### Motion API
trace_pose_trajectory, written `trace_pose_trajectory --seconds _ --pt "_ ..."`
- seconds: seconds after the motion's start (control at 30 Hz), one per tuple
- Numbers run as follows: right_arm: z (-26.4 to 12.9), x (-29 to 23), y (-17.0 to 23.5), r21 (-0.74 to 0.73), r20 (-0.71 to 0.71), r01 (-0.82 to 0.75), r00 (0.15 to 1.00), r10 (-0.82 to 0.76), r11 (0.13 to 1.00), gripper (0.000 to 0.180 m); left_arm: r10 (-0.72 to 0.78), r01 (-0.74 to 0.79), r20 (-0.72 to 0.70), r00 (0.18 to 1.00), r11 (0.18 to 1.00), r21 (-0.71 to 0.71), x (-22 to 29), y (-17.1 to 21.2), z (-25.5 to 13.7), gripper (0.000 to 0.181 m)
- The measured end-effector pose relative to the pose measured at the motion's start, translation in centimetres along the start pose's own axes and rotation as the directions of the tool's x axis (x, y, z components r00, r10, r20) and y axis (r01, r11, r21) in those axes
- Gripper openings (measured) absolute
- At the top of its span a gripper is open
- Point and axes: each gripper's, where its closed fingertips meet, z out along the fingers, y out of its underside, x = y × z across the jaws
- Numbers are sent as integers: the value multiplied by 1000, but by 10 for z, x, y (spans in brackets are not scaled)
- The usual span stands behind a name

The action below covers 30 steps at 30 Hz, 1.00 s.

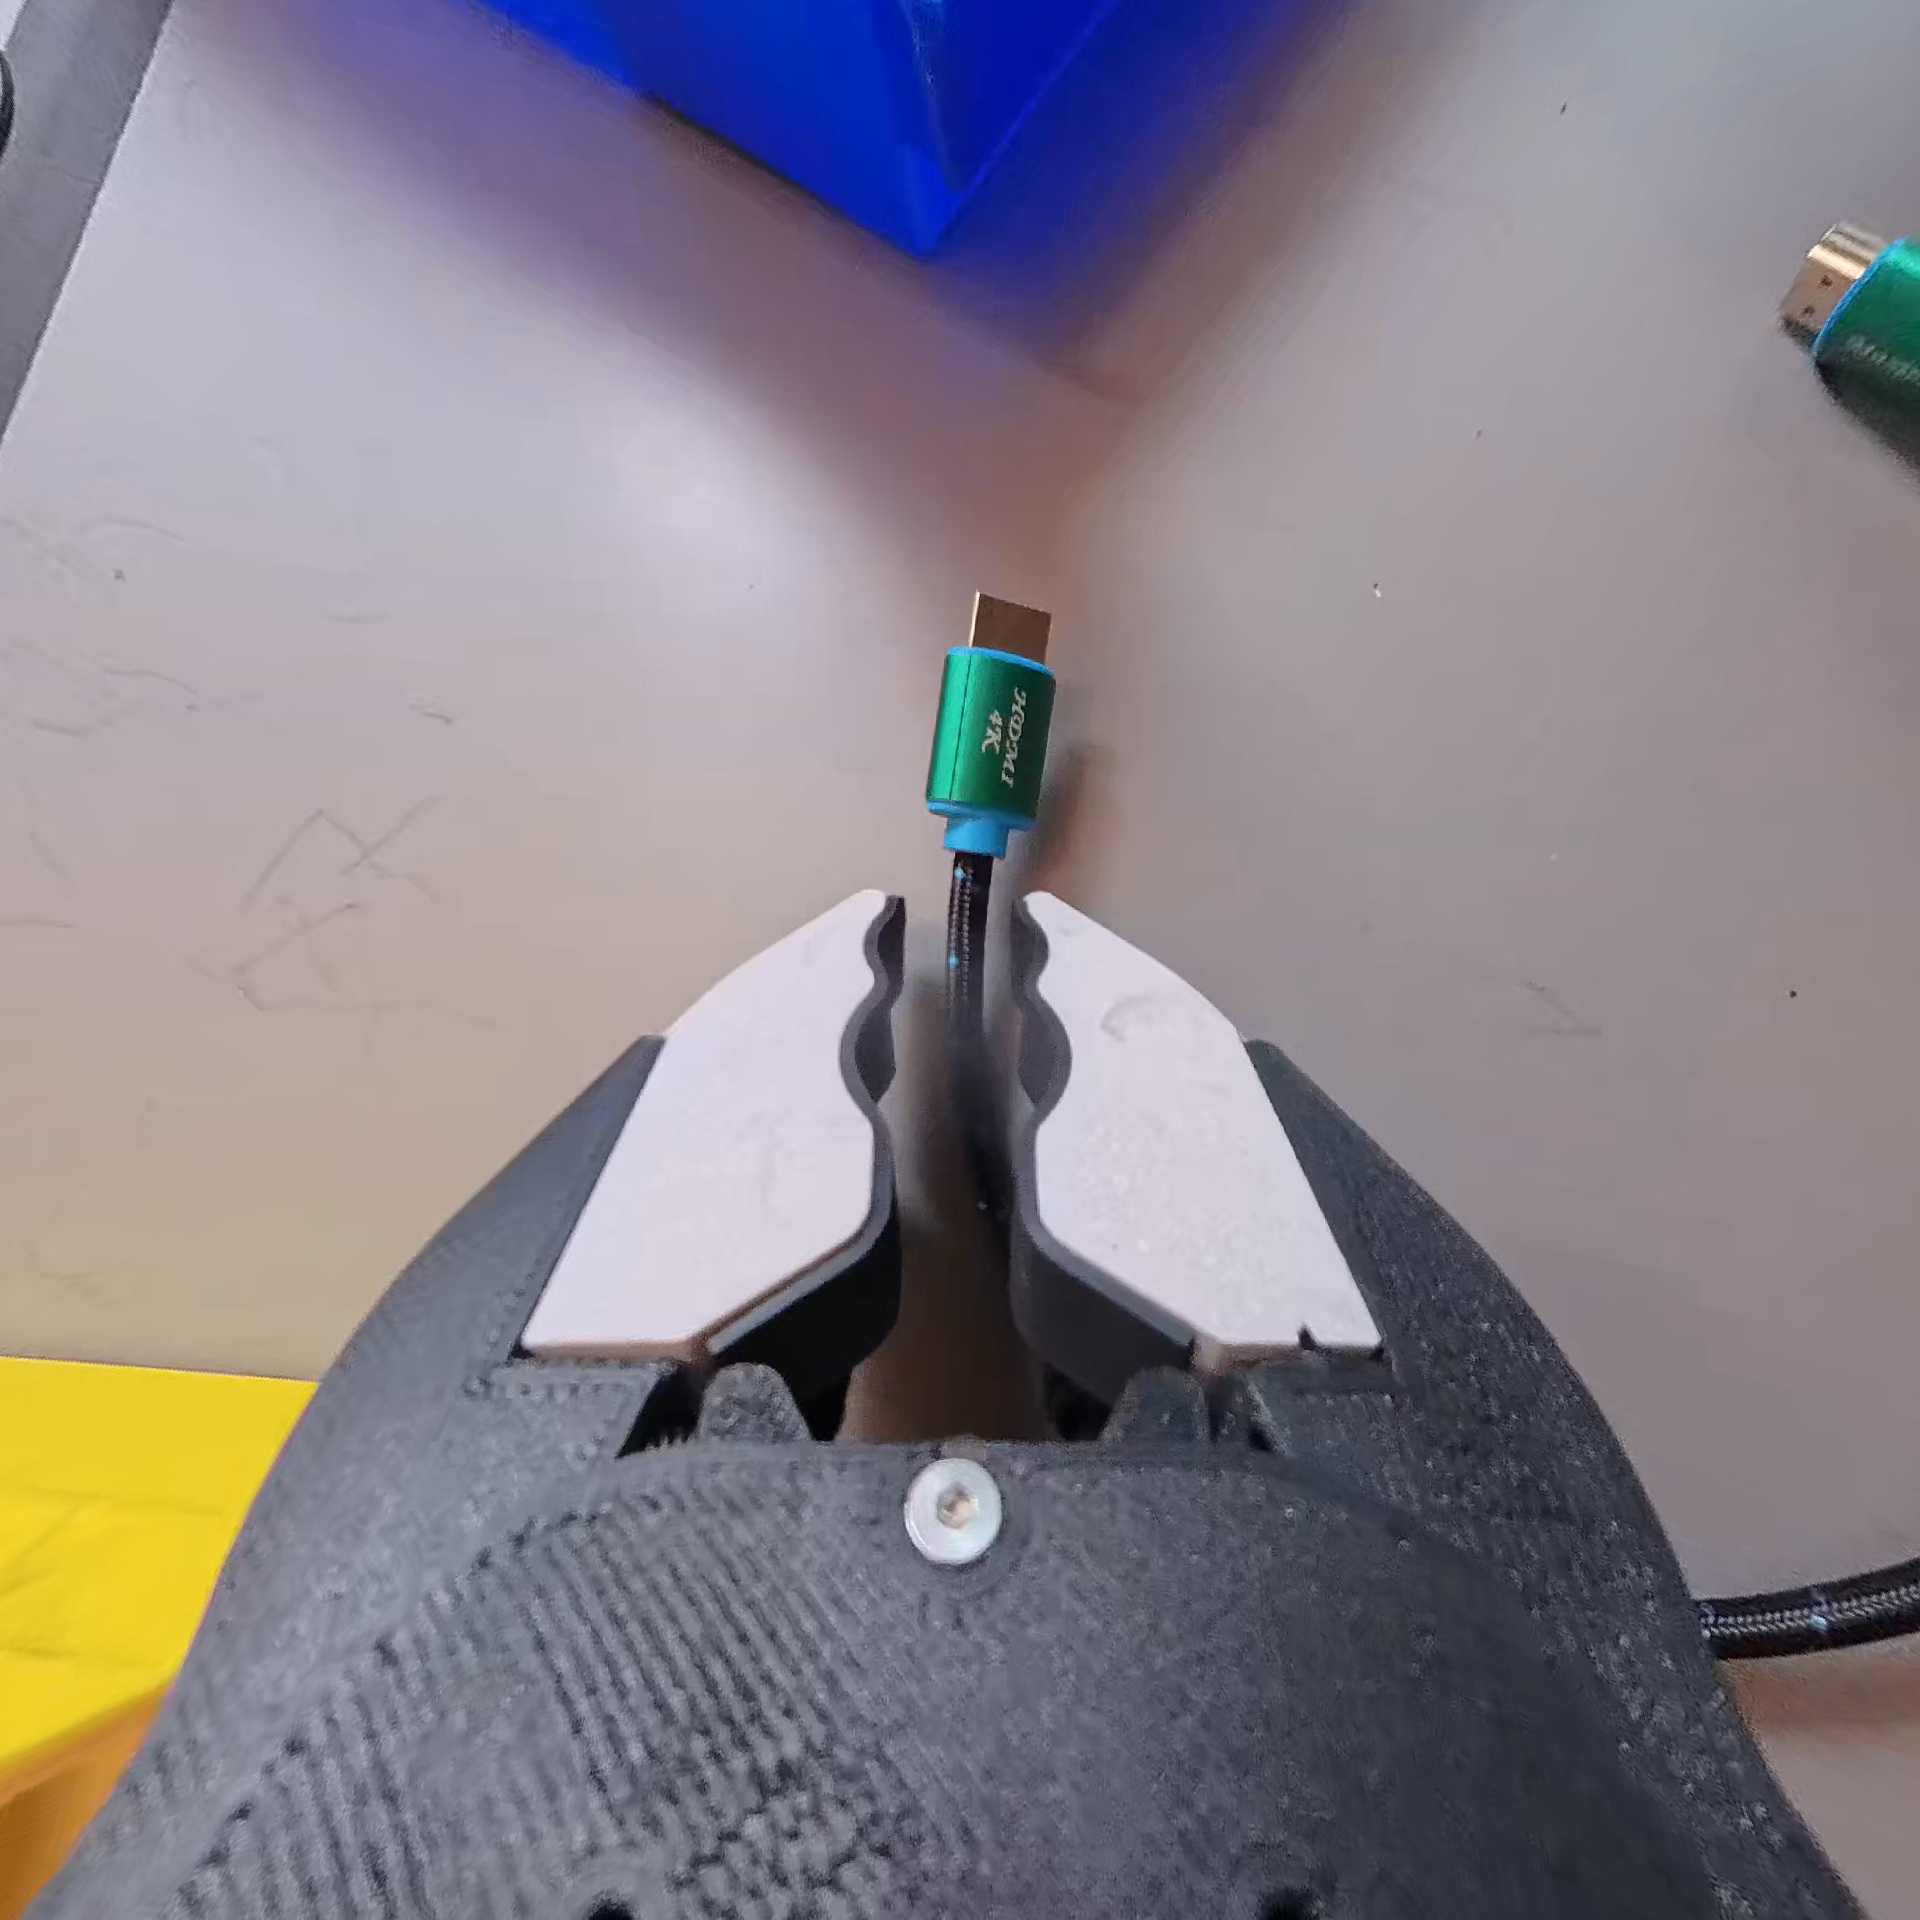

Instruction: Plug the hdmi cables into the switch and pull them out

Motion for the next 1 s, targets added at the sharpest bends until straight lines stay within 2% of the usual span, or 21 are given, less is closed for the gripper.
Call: trace_pose_trajectory --seconds 0.03,0.1,0.17,0.33,0.4,0.53,0.6,0.63,0.67,0.83,1.0 --pt "0 0 0 0 -2 1 1000 -1 1000 26 16 -16 14 1000 1000 -2 0 -1 -1 21" --pt "-2 0 -1 3 -5 3 1000 -3 1000 26 46 -47 47 998 999 9 3 -7 -8 23" --pt "-4 0 -3 10 -5 5 1000 -5 1000 26 65 -65 18 998 996 55 19 -19 -22 23" --pt "-7 1 -7 28 -2 -3 1000 3 1000 26 22 28 -335 942 989 143 111 -48 -52 30" --pt "-6 1 -7 27 -4 -1 1000 1 1000 26 28 29 -404 914 991 134 144 -51 -51 32" --pt "-5 -3 -8 25 -1 8 1000 -8 1000 26 96 -85 -365 926 995 47 177 -36 -24 36" --pt "-5 -6 -9 26 1 14 1000 -14 1000 26 113 -114 -367 923 993 17 185 -31 -15 31" --pt "-6 -7 -10 29 3 17 1000 -17 999 26 119 -121 -375 920 993 18 189 -31 -15 22" --pt "-6 -7 -11 31 4 18 1000 -19 999 26 127 -127 -375 918 992 25 190 -32 -16 15" --pt "-10 -7 -16 50 6 16 1000 -16 999 26 131 -121 -311 941 991 52 174 -36 -32 10" --pt "-13 -8 -19 59 6 16 1000 -16 998 26 121 -84 -250 961 985 153 153 -51 -65 9"
